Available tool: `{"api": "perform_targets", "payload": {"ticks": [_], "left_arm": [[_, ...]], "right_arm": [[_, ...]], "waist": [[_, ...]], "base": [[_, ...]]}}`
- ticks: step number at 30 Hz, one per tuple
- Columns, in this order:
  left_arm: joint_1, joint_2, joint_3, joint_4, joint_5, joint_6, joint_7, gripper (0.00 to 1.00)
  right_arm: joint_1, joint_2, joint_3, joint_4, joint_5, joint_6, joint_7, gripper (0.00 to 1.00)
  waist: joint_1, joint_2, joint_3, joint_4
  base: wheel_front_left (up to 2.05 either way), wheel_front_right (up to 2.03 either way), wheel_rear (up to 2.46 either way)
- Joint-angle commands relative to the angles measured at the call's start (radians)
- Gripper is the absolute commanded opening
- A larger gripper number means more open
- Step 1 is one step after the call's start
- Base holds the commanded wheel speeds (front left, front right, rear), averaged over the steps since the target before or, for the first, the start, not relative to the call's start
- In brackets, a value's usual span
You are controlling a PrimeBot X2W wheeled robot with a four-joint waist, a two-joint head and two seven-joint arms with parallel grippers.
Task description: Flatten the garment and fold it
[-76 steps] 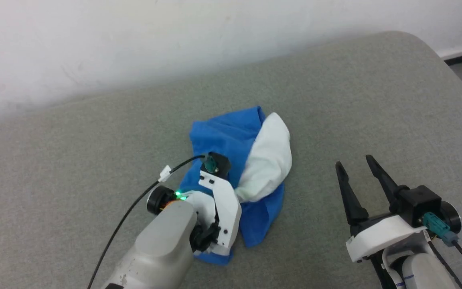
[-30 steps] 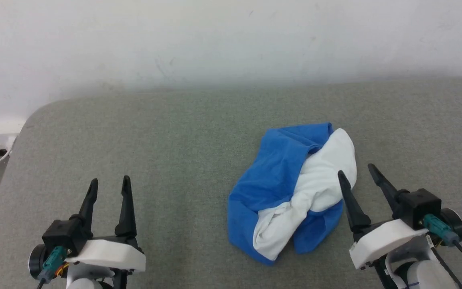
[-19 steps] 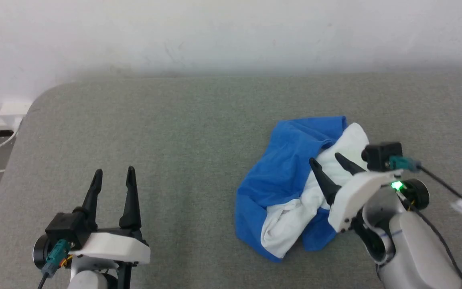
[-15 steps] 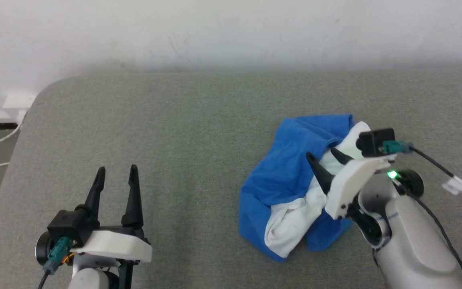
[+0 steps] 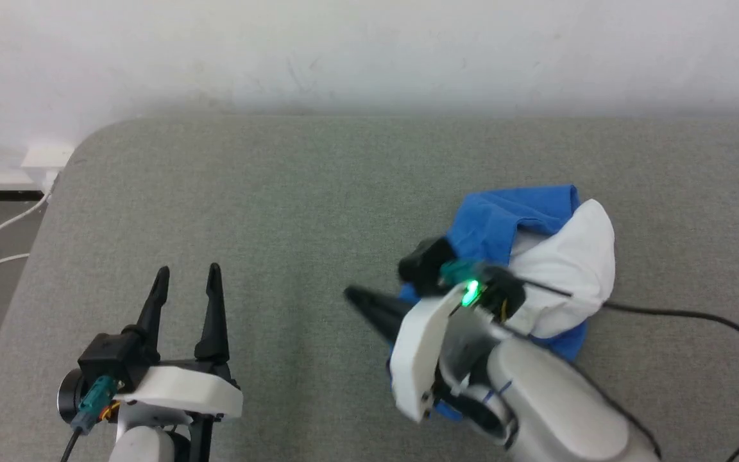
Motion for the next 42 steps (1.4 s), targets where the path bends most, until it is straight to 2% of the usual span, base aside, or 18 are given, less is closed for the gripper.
{"api": "perform_targets", "payload": {"ticks": [1,4,6,7,8,13,18,23,32,34,35,39,42], "left_arm": [[-0.005,-0.005,0.007,0.004,0.007,-0.011,-0.005,1.00],[-0.002,-0.007,0.010,0.003,0.012,-0.015,-0.005,1.00],[0.002,-0.008,0.013,0.002,0.014,-0.017,-0.005,1.00],[0.004,-0.008,0.014,0.003,0.014,-0.018,-0.005,1.00],[0.006,-0.009,0.014,0.004,0.015,-0.019,-0.005,1.00],[0.011,-0.010,0.013,0.005,0.018,-0.024,-0.005,1.00],[0.004,-0.012,0.009,0.008,0.020,-0.031,-0.005,1.00],[-0.012,-0.013,0.001,0.008,0.021,-0.034,-0.005,1.00],[-0.044,-0.014,-0.008,0.011,0.021,-0.042,-0.005,1.00],[-0.051,-0.014,-0.008,0.014,0.019,-0.043,-0.005,1.00],[-0.054,-0.014,-0.009,0.017,0.019,-0.044,-0.005,1.00],[-0.057,-0.014,-0.012,0.032,0.020,-0.047,-0.005,1.00],[-0.050,-0.014,-0.008,0.038,0.023,-0.048,-0.005,1.00]], "right_arm": [[0.032,-0.003,0.035,-0.023,0.017,-0.001,0.022,0.00],[0.071,-0.014,0.029,-0.056,0.011,-0.001,0.025,0.00],[0.101,-0.019,-0.038,-0.072,-0.013,-0.001,-0.012,0.00],[0.116,-0.019,-0.082,-0.078,-0.033,-0.001,-0.037,0.20],[0.133,-0.018,-0.132,-0.083,-0.053,-0.001,-0.059,1.00],[0.211,-0.007,-0.352,-0.107,-0.121,-0.001,-0.100,1.00],[0.209,-0.004,-0.467,-0.098,-0.125,-0.001,-0.064,1.00],[0.149,-0.003,-0.487,-0.025,-0.084,-0.001,-0.017,1.00],[-0.031,-0.003,-0.436,0.204,-0.037,-0.001,0.040,1.00],[-0.067,-0.003,-0.417,0.246,-0.037,-0.001,0.030,0.46],[-0.084,-0.003,-0.405,0.259,-0.033,-0.001,0.013,0.02],[-0.131,-0.003,-0.329,0.253,0.000,-0.001,-0.075,0.00],[-0.141,-0.003,-0.196,0.177,0.056,-0.001,-0.120,0.00]], "waist": [[-0.0001,-0.0001,-0.005,-0.003],[-0.0001,-0.0001,-0.011,-0.009],[-0.0001,-0.0001,-0.016,-0.015],[-0.0001,-0.0001,-0.019,-0.018],[-0.0001,-0.0001,-0.022,-0.021],[-0.0001,-0.0001,-0.031,-0.033],[-0.0001,-0.0001,-0.022,-0.040],[-0.0001,-0.0001,-0.001,-0.034],[-0.0001,-0.0001,0.055,-0.008],[-0.0001,-0.0001,0.062,-0.003],[-0.0001,-0.0001,0.063,-0.001],[-0.0001,-0.0001,0.051,0.009],[-0.0001,-0.0001,0.033,0.009]], "base": [[0.00,0.00,0.00],[0.00,0.00,0.00],[0.00,0.00,0.00],[0.00,0.00,0.00],[0.00,0.00,0.00],[0.00,0.00,0.00],[0.00,0.00,0.00],[0.00,0.00,0.00],[0.00,0.00,0.00],[0.00,0.00,0.00],[0.00,0.00,0.00],[0.00,0.00,0.00],[0.00,0.00,0.00]]}}
